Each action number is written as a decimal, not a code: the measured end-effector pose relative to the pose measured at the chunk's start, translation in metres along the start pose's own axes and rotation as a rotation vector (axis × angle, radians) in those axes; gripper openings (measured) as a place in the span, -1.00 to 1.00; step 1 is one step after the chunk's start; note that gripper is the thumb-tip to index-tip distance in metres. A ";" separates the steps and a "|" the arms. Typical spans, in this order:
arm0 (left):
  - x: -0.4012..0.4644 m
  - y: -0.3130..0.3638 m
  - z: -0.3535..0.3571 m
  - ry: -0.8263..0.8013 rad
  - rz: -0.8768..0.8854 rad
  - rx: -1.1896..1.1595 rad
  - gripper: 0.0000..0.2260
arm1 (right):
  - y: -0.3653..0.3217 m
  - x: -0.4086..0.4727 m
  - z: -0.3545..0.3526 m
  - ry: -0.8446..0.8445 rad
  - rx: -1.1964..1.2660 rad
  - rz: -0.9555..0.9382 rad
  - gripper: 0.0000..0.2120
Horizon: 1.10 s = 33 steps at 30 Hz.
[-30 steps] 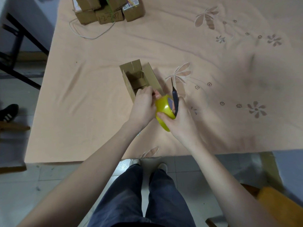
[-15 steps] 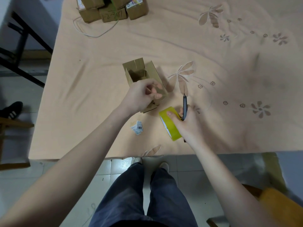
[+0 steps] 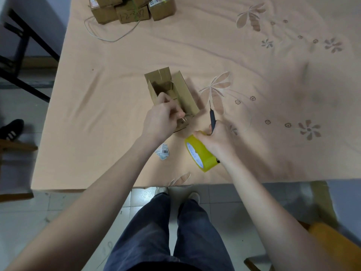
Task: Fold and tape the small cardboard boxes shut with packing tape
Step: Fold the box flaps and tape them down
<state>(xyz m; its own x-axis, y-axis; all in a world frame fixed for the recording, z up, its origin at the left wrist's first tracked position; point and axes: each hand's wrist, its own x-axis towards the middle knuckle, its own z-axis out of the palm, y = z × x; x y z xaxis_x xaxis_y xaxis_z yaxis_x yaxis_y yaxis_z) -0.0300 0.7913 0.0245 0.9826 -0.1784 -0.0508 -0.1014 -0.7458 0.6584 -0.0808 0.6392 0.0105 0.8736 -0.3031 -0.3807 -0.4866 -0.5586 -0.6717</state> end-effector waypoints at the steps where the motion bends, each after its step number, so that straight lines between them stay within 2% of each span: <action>1: 0.001 -0.003 -0.001 -0.015 -0.011 0.033 -0.91 | -0.002 0.001 0.000 0.004 0.010 0.002 -0.63; 4: 0.006 -0.005 -0.001 -0.086 -0.011 0.109 -0.90 | -0.006 0.005 -0.001 -0.030 0.070 0.037 -0.64; 7: 0.007 -0.008 0.002 -0.154 -0.023 0.087 -0.90 | -0.007 0.010 0.001 -0.106 0.161 0.092 -0.65; 14: 0.001 -0.019 0.011 -0.256 -0.046 0.088 -0.91 | 0.002 0.008 0.010 -0.146 0.178 0.132 -0.65; 23: 0.002 -0.025 0.020 -0.219 0.017 0.183 -0.92 | 0.010 0.001 0.022 -0.070 0.199 0.161 -0.66; 33: 0.011 -0.021 0.015 -0.207 0.005 0.227 -0.80 | 0.013 -0.009 0.036 -0.065 0.305 0.217 -0.64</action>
<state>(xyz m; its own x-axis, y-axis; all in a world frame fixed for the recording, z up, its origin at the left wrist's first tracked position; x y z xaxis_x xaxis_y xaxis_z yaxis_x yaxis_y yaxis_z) -0.0197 0.7951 -0.0015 0.9320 -0.2915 -0.2152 -0.1608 -0.8649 0.4754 -0.0953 0.6625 -0.0174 0.7521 -0.3342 -0.5681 -0.6494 -0.2280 -0.7255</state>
